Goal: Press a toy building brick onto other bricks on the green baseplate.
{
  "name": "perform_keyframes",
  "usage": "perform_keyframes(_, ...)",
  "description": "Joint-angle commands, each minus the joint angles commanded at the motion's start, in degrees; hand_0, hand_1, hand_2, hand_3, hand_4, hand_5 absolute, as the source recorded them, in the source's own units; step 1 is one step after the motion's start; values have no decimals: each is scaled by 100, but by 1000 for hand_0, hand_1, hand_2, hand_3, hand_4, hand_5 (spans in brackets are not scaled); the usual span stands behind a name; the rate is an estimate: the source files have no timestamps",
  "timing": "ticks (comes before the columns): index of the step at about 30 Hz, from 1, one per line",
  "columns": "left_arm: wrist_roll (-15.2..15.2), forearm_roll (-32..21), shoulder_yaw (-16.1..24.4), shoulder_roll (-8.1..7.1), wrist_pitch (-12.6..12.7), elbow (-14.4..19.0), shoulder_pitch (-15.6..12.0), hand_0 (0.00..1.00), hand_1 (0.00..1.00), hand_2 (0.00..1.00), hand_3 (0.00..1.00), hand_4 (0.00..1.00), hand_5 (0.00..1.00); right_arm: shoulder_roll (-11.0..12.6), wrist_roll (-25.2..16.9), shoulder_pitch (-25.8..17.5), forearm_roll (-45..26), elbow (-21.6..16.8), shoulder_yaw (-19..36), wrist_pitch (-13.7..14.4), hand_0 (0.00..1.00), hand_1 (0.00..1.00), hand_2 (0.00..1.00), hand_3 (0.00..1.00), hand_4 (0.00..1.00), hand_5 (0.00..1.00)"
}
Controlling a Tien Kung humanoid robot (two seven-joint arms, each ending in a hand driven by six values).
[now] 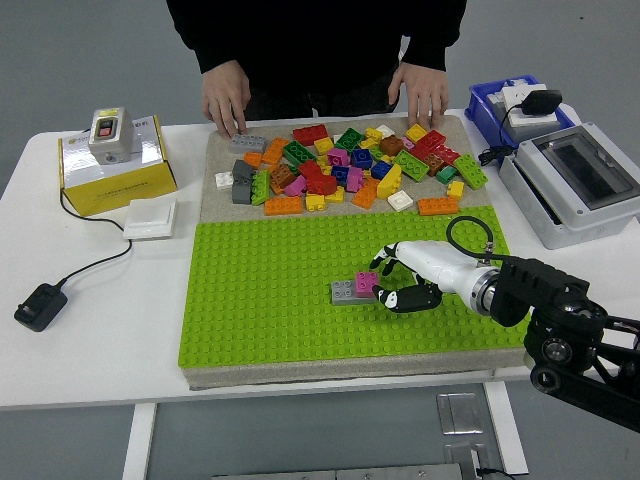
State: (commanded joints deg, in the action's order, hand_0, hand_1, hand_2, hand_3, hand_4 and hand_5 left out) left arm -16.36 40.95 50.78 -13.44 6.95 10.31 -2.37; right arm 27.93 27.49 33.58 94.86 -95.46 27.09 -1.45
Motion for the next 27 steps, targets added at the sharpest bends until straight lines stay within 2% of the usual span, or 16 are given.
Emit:
perform_keyframes(6, -2, 3, 6, 0, 0, 0, -3, 649, 638, 584, 674, 341, 568, 64, 56, 6, 203, -148, 77, 18, 25, 154, 700, 777, 551, 515)
perform_keyframes(11, -10, 16, 19, -3, 0, 0, -2, 649, 638, 583, 675, 342, 569, 77, 198, 136, 621, -348, -82, -16, 25, 153, 699, 776, 552, 517)
perform_keyframes(20, -13, 24, 33, -9, 5, 0, 5, 649, 638, 584, 675, 342, 569, -2, 280, 290, 905, -316, -264, -124, 25, 152, 691, 767, 554, 519)
perform_keyframes(21, -14, 22, 32, -9, 5, 0, 4, 648, 638, 584, 675, 343, 571, -1, 284, 291, 912, -316, -270, -129, 25, 153, 686, 668, 524, 533)
perform_keyframes(26, -11, 11, 31, -5, 5, 0, 2, 648, 638, 584, 675, 343, 571, 30, 303, 286, 929, -343, -291, -183, 25, 153, 686, 668, 524, 533)
perform_keyframes(27, -13, 15, 35, -5, 5, 0, 2, 648, 638, 584, 675, 343, 572, 40, 303, 287, 927, -355, -298, -192, 26, 154, 700, 671, 351, 555)
